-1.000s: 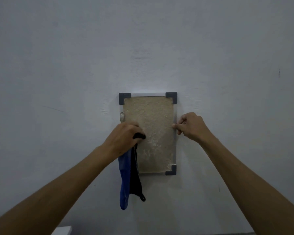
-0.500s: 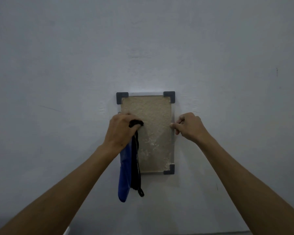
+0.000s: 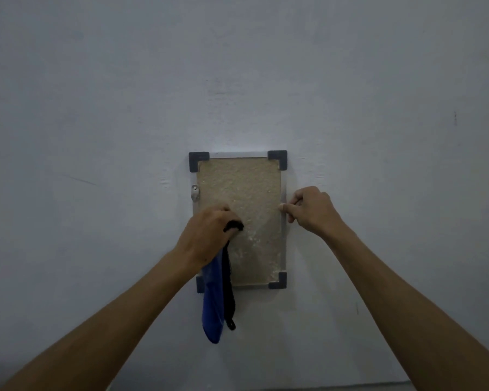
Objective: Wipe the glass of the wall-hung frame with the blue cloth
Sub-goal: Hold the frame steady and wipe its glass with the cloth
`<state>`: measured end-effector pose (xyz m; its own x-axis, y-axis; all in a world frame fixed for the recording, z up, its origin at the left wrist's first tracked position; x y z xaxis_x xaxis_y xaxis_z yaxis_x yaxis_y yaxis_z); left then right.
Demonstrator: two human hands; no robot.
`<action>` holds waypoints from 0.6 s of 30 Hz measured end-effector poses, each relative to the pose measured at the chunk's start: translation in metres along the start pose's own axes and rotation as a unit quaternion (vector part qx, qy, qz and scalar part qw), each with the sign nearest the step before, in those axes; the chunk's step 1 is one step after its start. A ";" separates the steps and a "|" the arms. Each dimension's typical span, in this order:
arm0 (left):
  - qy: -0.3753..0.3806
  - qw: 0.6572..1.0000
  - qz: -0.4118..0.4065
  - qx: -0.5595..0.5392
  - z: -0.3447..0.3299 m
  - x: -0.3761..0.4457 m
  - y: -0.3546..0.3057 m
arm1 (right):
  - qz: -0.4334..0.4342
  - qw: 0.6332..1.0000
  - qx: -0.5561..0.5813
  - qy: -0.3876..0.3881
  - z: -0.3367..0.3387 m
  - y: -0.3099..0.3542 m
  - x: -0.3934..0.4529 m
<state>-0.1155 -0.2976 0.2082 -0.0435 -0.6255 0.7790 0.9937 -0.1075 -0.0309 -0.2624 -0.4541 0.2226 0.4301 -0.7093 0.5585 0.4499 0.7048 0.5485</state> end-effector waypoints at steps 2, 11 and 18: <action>-0.098 0.995 0.028 -0.006 0.021 0.001 0.007 | 0.000 1.000 0.003 -0.001 -0.001 -0.001 -0.001; -0.087 0.994 0.064 0.002 0.010 -0.010 0.008 | 0.000 1.000 0.008 -0.013 -0.003 -0.006 -0.004; -0.118 0.986 0.099 -0.058 0.002 -0.013 0.000 | -0.005 1.000 0.013 -0.012 -0.006 -0.006 -0.005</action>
<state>-0.1143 -0.2876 0.1995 0.1893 -0.4470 0.8743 0.9610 -0.0982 -0.2584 -0.2629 -0.4553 0.2128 0.4064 -0.7163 0.5672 0.4344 0.6976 0.5697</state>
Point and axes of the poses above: each hand's wrist, its own x-axis towards the middle knuckle, its own z-axis out of the back of the hand, y = z × x, the point moved 9 cm from there along x, towards the middle knuckle, and after that the axes turned 1 degree about -x, right-handed, at the moved point
